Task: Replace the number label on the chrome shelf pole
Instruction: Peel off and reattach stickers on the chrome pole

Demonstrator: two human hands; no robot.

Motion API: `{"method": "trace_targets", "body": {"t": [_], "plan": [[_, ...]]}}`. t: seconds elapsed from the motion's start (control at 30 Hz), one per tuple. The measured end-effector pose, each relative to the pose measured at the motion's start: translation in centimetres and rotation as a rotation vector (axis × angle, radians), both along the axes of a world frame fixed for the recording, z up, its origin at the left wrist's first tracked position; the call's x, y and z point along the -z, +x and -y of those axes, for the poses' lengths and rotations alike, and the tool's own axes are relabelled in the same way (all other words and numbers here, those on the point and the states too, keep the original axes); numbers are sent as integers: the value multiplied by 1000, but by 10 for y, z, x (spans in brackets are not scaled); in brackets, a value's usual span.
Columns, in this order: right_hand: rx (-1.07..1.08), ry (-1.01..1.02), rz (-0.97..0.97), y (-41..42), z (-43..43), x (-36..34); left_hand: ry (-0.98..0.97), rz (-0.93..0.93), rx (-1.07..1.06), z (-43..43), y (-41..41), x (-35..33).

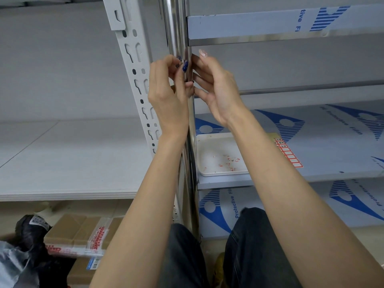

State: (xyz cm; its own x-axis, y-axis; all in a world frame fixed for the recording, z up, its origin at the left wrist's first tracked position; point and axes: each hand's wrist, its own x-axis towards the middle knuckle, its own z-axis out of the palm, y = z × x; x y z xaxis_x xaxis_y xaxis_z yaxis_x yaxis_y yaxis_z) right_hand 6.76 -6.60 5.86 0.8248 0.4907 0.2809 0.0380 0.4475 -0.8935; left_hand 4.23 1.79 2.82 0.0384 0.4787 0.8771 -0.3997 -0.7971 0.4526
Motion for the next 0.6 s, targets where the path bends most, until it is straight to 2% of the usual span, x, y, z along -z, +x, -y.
{"method": "trace_targets", "body": {"t": [0.6], "plan": [[-12,9,8,1,1,-1,10,30,-6,1,-1,-3]]}}
